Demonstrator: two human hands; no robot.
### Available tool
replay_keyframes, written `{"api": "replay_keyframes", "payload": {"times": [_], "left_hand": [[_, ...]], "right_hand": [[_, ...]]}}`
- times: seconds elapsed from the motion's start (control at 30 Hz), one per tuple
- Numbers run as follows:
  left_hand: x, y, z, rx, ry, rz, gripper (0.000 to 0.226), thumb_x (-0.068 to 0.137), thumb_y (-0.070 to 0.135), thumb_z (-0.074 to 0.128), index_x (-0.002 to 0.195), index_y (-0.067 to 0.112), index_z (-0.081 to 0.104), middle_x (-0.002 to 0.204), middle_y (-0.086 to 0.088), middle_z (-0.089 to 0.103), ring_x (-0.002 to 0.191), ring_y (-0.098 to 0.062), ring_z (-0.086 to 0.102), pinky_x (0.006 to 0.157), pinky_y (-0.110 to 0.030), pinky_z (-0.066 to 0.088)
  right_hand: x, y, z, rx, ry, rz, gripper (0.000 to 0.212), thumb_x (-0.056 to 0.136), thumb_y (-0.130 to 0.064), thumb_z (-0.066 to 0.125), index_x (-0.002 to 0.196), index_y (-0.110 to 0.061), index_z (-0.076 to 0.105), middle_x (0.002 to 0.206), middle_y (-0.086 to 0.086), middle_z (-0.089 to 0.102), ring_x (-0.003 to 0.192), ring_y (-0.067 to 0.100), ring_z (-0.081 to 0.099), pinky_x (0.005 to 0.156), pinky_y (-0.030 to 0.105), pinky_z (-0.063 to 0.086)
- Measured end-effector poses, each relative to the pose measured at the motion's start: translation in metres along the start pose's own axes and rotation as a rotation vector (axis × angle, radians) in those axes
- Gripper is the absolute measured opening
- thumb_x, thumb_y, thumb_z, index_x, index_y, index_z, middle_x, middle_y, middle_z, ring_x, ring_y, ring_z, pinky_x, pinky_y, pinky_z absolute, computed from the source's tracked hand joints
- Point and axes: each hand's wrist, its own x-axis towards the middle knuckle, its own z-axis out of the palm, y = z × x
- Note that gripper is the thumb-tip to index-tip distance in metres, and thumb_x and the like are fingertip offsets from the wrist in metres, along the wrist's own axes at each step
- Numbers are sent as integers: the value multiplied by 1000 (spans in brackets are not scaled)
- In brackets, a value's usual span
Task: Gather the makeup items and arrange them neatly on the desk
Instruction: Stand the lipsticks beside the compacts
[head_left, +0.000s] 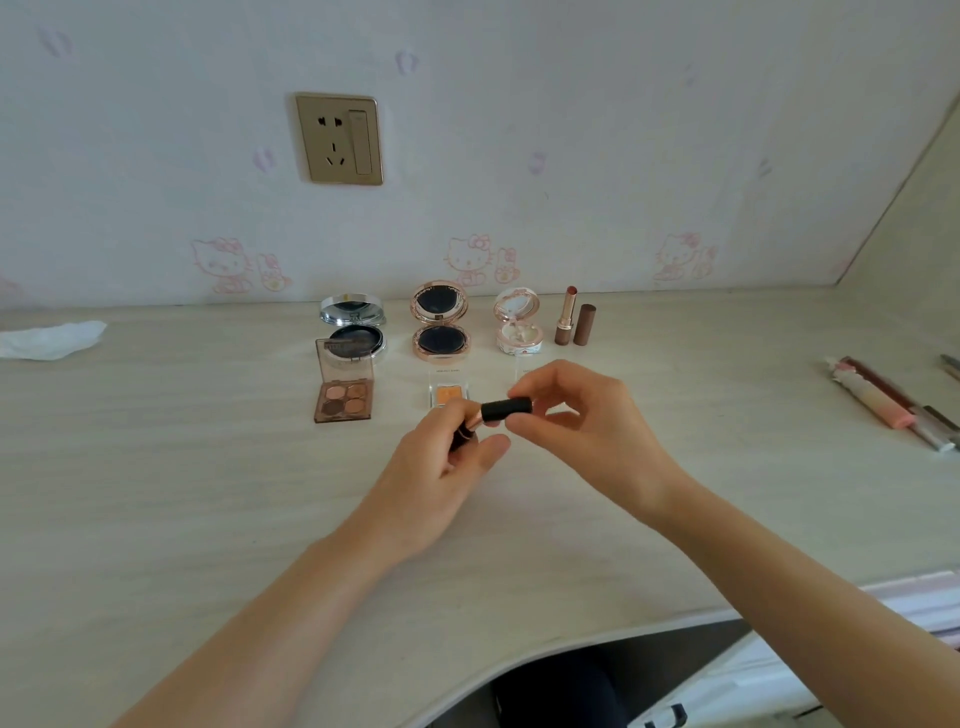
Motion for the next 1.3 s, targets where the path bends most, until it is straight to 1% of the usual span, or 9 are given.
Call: {"api": "replay_keyframes", "payload": {"times": [0.17,0.43,0.57,0.63,0.8,1.0,1.13,1.2,1.3], "left_hand": [[0,1,2,-125,-31,-55,12,97,37,45,99,34,57,89,-10,58,78,-26,51,70,-35,41],[1,-3,2,-161,-18,-80,27,100,26,36,102,31,62,81,-4,52,79,-34,49,74,-50,43],[2,0,5,-136,20,-111,17,97,22,49,98,28,65,91,13,67,88,-5,62,78,-28,52],[3,6,8,-167,38,-111,12,94,21,56,96,27,67,92,14,70,89,-4,65,77,-24,53],[20,26,28,-139,73,-68,9,84,15,69,83,23,68,86,9,73,85,-3,68,80,-36,56],[74,46,56,21,81,-120,3,78,30,73,80,28,71,85,16,70,80,-6,66,72,-25,50],[116,53,71,47,50,-170,3,78,23,72,79,20,71,73,13,67,66,5,58,58,-6,42],[135,54,78,98,66,-181,5,78,21,71,81,17,71,75,9,68,66,1,58,57,-8,42],[156,50,86,228,120,-200,6,78,21,70,74,17,68,70,7,64,69,-6,57,68,-26,47]], "right_hand": [[3,4,-1,369,-7,160,16,85,-6,67,99,-13,67,98,6,74,96,23,68,87,33,55],[7,9,-6,674,19,279,20,92,-9,58,108,-19,67,97,8,69,84,18,65,73,29,52],[5,16,-11,600,55,290,24,94,-12,55,114,-22,65,92,6,67,78,16,63,69,27,52],[4,22,-16,509,80,283,24,93,-13,57,115,-23,62,90,5,69,76,12,64,69,26,54],[7,40,-36,313,145,276,16,90,-14,62,106,-18,62,94,8,70,78,12,66,73,31,57],[14,71,-75,265,237,263,13,86,-9,66,96,-16,64,94,4,70,88,16,69,72,25,57],[31,87,-100,226,283,243,12,83,-3,68,89,-13,64,87,2,69,87,20,70,75,27,59],[40,93,-109,158,283,231,12,83,-4,69,88,-14,64,80,-7,68,81,17,71,77,32,59],[54,102,-114,45,288,230,14,81,-7,70,90,-16,64,83,-5,68,81,19,69,82,37,57]]}}
